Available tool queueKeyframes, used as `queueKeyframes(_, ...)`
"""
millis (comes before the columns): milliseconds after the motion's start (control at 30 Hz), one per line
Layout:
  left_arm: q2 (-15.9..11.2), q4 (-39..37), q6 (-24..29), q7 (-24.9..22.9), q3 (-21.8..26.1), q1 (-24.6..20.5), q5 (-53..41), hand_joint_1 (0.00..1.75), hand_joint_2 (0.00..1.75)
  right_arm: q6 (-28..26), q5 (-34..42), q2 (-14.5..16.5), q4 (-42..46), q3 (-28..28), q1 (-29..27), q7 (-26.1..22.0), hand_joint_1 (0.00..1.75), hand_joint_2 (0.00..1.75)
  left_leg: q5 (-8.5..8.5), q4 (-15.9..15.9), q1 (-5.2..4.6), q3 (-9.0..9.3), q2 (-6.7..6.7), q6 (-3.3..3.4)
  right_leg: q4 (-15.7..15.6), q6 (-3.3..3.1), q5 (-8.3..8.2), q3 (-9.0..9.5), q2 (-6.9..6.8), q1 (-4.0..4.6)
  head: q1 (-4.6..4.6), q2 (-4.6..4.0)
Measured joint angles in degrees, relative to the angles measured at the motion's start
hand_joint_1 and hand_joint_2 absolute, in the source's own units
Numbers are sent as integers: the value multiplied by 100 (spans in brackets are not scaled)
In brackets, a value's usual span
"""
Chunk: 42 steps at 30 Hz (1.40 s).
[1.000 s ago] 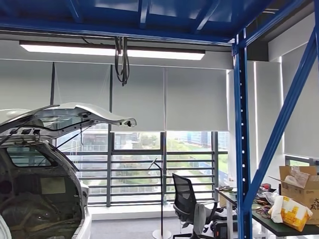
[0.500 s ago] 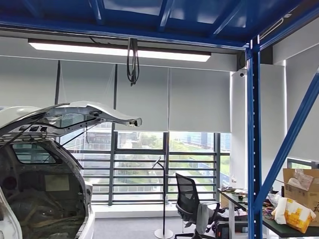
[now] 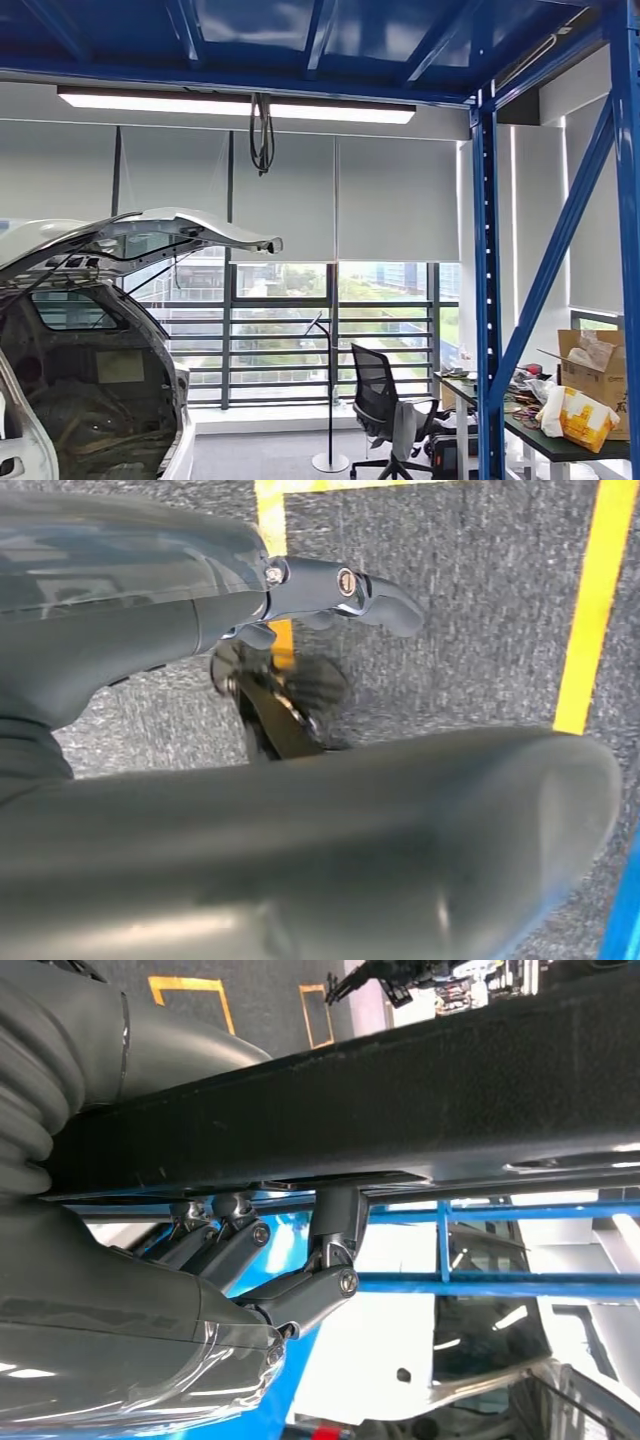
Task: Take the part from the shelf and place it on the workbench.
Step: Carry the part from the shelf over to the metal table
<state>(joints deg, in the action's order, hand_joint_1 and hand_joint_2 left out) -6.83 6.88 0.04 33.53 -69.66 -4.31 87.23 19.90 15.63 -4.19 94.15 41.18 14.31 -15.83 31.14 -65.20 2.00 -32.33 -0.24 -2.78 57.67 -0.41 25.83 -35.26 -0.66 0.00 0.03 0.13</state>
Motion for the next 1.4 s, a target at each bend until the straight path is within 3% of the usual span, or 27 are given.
queueKeyframes(67,-2,0,2,4,-3,-17,-1,0,175,-1,0,2,3,1,12,-1,175,175,30,586,9,363,-17,12,95,77,-56,-116,3,-3,-1,0)
queueKeyframes(167,-10,0,2,13,-16,-18,-2,0,175,1,1,3,3,8,23,-2,175,175,35,697,-34,342,-20,168,120,192,-153,-187,8,-33,-3,0)
queueKeyframes(200,-11,0,3,14,-24,-19,-2,0,175,1,1,2,2,9,26,-2,175,175,-16,695,-42,294,-8,236,171,221,-77,-222,10,-46,-2,0)
queueKeyframes(267,-15,0,4,16,-39,-25,-2,0,175,1,2,-1,1,10,32,-1,175,175,-134,698,-55,169,17,353,577,253,366,-360,13,-63,-2,0)
queueKeyframes(333,-23,0,4,18,-49,-28,-2,0,175,1,2,-1,1,11,34,-1,175,175,-251,696,-99,28,29,408,1302,259,878,-513,14,-62,-3,0)
queueKeyframes(367,-27,0,4,18,-55,-28,-2,0,175,1,3,-1,-1,11,34,-2,175,175,-309,695,-127,-44,32,422,1585,250,983,-531,16,-59,-3,0)
queueKeyframes(400,-31,0,5,18,-62,-28,-2,0,175,1,4,-1,-2,11,35,-2,175,175,-367,694,-156,-118,35,432,1697,228,960,-470,19,-49,-3,0)
queueKeyframes(433,-33,0,5,18,-68,-28,-2,0,175,2,5,-1,-3,11,37,-2,175,175,-425,693,-183,-191,34,440,1605,189,847,-315,23,-31,-3,0)
queueKeyframes(467,-33,0,9,18,-74,-28,-2,0,175,4,7,-1,-2,12,42,-3,175,175,-481,693,-204,-259,32,444,1316,132,707,-68,30,-2,-3,0)
queueKeyframes(500,-31,0,13,18,-78,-27,-2,0,175,7,10,0,3,13,51,-5,175,175,-535,693,-220,-318,29,442,887,60,615,256,39,44,-2,0)
queueKeyframes(567,-24,0,20,19,-84,-25,-2,0,175,15,22,6,18,13,78,-19,175,175,-642,694,-229,-400,28,409,63,-48,604,798,49,125,-2,0)
queueKeyframes(633,-25,0,23,21,-87,-22,-2,0,175,19,37,13,30,14,100,-35,175,175,-746,707,-207,-440,32,346,-268,-78,622,960,58,172,-2,0)
queueKeyframes(700,-37,-1,29,22,-89,-17,-2,0,175,22,48,19,32,16,106,-42,175,175,-703,681,-179,-475,30,290,-317,-113,498,910,39,163,-3,0)
queueKeyframes(767,-44,-2,34,21,-92,-13,-2,0,175,30,55,27,34,20,113,-44,175,175,-278,350,-162,-575,22,239,-349,-166,351,796,7,135,-3,1)
queueKeyframes(833,-48,-2,40,20,-94,-16,-2,0,175,36,59,32,32,22,110,-45,175,175,258,-334,-138,-725,20,180,-331,-183,235,625,-5,136,-3,0)
queueKeyframes(867,-54,-2,52,20,-96,-17,-2,0,175,36,64,32,28,24,104,-45,175,175,363,-659,-123,-771,20,149,-322,-173,179,536,-9,132,-3,0)
queueKeyframes(900,-60,-2,67,18,-98,-16,-2,0,175,36,72,33,23,26,102,-44,175,175,310,-860,-107,-766,21,119,-310,-157,125,442,-14,126,-3,0)
queueKeyframes(933,-66,-2,83,13,-100,-15,-1,0,175,35,84,37,21,27,104,-40,175,175,139,-892,-86,-688,21,86,-290,-134,76,344,-16,113,-3,0)
queueKeyframes(1000,-74,-2,105,-4,-105,-19,0,0,175,22,113,63,19,28,127,-16,175,175,-198,-414,-32,-268,22,18,-194,-74,-4,151,-15,82,-2,0)
queueKeyframes(1033,-78,-2,113,-16,-110,-26,1,0,175,12,128,85,19,28,147,1,175,175,-212,-14,-19,14,18,1,-116,-43,-20,62,-11,73,-2,0)
queueKeyframes(1100,-87,-2,132,-45,-125,-48,1,0,175,-8,159,122,20,27,185,25,175,175,-12,601,-20,394,8,69,28,24,-51,-72,-5,76,-2,0)
queueKeyframes(1133,-93,-2,145,-61,-131,-58,1,0,175,-14,171,134,20,26,198,30,175,175,70,726,-37,444,2,132,71,63,-75,-118,-5,75,-2,0)
queueKeyframes(1200,-99,-2,158,-82,-138,-56,1,0,175,-16,185,143,18,27,210,33,175,175,81,758,-42,402,8,257,130,133,-79,-189,0,60,-3,0)
queueKeyframes(1267,-102,-2,162,-88,-141,-45,1,0,175,-16,190,145,16,26,217,36,175,175,12,760,-42,347,21,348,453,191,176,-322,6,41,-3,0)
queueKeyframes(1333,-110,-2,166,-96,-143,-44,1,0,175,-15,198,144,10,25,222,34,175,175,-42,756,-65,289,25,395,1192,232,614,-575,6,29,-3,0)
queueKeyframes(1400,-117,-2,171,-109,-151,-40,1,0,175,-13,218,144,-6,27,220,30,175,175,-82,753,-101,247,26,414,1721,231,820,-707,7,26,-4,0)
